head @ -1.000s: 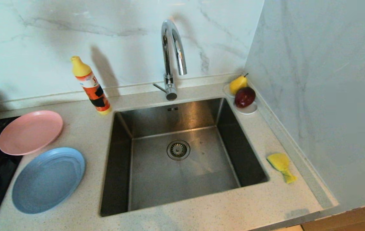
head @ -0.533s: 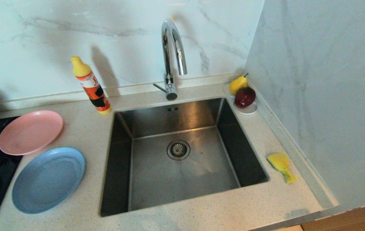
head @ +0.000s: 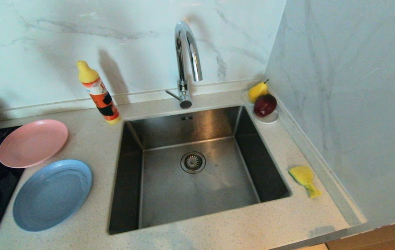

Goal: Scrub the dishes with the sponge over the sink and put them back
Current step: Place the plate on the plate

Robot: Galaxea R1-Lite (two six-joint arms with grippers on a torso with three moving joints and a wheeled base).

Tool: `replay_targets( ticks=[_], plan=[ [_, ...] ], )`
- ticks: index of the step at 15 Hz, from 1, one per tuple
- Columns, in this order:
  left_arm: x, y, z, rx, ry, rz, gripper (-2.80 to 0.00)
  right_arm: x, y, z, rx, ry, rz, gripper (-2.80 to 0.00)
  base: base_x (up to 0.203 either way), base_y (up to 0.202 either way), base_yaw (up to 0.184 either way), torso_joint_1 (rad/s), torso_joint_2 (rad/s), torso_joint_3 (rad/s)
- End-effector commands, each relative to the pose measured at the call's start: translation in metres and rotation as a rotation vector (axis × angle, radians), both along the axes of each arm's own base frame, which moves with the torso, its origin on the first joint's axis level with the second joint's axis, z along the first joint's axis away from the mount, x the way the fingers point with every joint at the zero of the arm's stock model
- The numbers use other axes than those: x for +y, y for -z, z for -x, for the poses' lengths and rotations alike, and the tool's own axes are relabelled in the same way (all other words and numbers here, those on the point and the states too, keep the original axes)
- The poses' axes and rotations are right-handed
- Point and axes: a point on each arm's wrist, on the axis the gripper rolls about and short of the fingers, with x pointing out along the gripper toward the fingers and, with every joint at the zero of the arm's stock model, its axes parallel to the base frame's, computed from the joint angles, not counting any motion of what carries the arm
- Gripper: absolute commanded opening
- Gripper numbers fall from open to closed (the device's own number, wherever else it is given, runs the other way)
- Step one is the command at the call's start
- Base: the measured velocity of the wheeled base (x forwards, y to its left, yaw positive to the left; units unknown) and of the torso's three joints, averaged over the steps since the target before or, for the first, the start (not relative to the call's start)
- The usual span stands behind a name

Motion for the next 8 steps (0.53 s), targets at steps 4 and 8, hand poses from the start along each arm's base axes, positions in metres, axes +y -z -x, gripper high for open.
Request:
replay_targets(
  ticks=[4,8],
  plan=[
    [0.021,0.015,-0.004,0.024,-0.055,0.034,0.0,0.0,0.0,0.0,0.0,-0.001,0.001,-2.8,0.0,0.0,0.0,0.0,0.0,0.0],
    [0.032,0.025,-0.011,0.022,-0.066,0.035,0.0,0.0,0.0,0.0,0.0,-0.001,0.001,-2.8,0.0,0.0,0.0,0.0,0.0,0.0]
  ],
)
